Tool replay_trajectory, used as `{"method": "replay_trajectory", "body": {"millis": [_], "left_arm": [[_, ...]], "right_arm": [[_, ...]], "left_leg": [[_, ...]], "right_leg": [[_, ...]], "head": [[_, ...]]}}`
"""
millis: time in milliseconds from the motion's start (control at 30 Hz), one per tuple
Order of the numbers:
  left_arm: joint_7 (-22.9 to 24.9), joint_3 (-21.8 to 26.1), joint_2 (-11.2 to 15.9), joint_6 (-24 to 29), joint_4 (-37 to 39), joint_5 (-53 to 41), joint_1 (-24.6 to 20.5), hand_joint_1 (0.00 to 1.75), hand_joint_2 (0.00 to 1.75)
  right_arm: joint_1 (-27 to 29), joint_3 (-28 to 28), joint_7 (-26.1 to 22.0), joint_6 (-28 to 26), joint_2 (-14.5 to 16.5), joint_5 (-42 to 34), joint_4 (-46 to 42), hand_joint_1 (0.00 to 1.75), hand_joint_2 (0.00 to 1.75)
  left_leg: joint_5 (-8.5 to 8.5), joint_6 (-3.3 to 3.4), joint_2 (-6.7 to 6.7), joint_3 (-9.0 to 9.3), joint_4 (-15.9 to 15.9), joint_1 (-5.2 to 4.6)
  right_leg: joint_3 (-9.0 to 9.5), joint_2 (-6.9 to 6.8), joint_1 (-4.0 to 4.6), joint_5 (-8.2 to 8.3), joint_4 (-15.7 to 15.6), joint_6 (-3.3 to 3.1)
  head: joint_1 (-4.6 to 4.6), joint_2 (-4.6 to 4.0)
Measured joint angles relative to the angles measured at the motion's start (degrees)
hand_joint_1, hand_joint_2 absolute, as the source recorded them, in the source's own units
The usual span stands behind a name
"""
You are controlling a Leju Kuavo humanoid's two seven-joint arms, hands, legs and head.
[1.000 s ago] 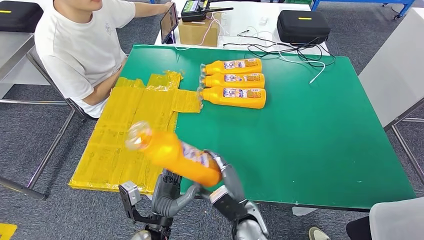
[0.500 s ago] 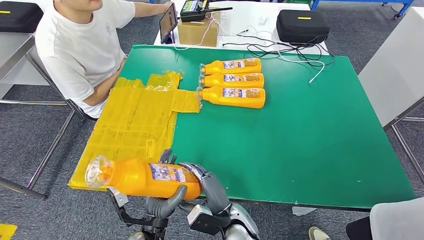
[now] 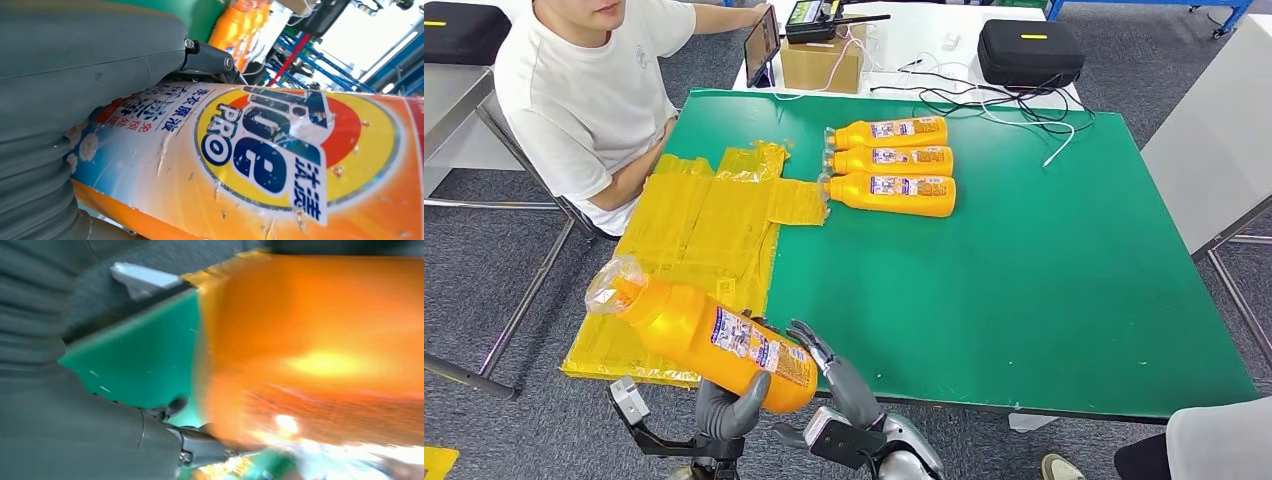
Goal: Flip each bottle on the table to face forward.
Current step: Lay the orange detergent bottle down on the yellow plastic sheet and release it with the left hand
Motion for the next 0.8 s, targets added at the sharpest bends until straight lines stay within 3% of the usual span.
{"method": "replay_trajectory", "body": {"millis": [100,167,300,400,567,700,800], "left_arm": [[0.83,0.56,-0.39,2.02,-0.9,-0.2,-0.45,1.71,1.75],[1.21,1.43,-0.67,7.05,-1.01,-2.39,-0.77,1.71,1.75],[-2.47,4.08,-1.51,31.62,-0.14,-18.38,-2.64,1.75,1.75],[-3.85,6.18,-2.54,42.18,0.64,-29.14,-4.49,1.75,1.75],[-4.12,14.05,-6.45,46.17,1.1,-51.93,-7.37,1.75,1.75],[-4.1,21.07,-8.22,46.53,2.12,-59.09,-9.28,1.75,1.75],[-4.1,26.21,-8.81,46.57,4.45,-70.27,-11.31,1.75,1.75]], "right_arm": [[1.99,-1.49,0.58,-0.4,-0.37,-0.22,-0.7,0.0,0.0],[3.17,-2.59,0.59,-1.99,-0.54,-0.21,-1.61,0.0,0.0],[5.38,-5.32,-0.11,-6.43,-1.29,-1.08,-4.65,0.0,0.0],[6.55,-7.1,-1.32,-8.02,-1.83,-2.48,-6.53,0.0,0.0],[6.8,-9.76,-3.54,-9.56,-1.87,-4.03,-7.08,0.0,0.0],[6.8,-10.85,-4.22,-9.89,-1.52,-4.49,-7.08,0.0,0.0],[6.66,-11.06,-5.24,-10.28,-1.16,-5.09,-7.08,0.0,0.0]], "left_leg": [[0.0,0.0,-0.02,-0.02,0.0,0.0],[0.0,0.0,-0.01,-0.02,0.0,0.0],[0.01,0.0,-0.03,-0.01,0.0,0.0],[0.01,0.01,-0.02,-0.01,0.0,0.0],[0.01,0.01,-0.02,-0.01,0.01,-0.02],[0.01,0.01,0.0,0.02,0.01,0.0],[0.03,-0.01,-0.06,0.0,0.0,0.02]], "right_leg": [[0.02,-0.01,0.0,0.0,0.01,0.0],[0.01,0.0,0.0,0.0,0.01,0.0],[0.02,-0.02,0.0,0.0,0.0,0.0],[0.04,-0.02,0.0,0.01,0.01,0.0],[0.07,-0.01,-0.02,0.01,0.01,0.01],[0.04,0.01,0.01,0.01,0.01,0.01],[0.05,-0.06,0.03,0.01,0.02,0.0]], "head": [[0.01,0.0],[0.01,0.01],[0.0,0.01],[0.01,0.0],[0.03,0.0],[-0.01,0.0],[0.01,0.0]]}}
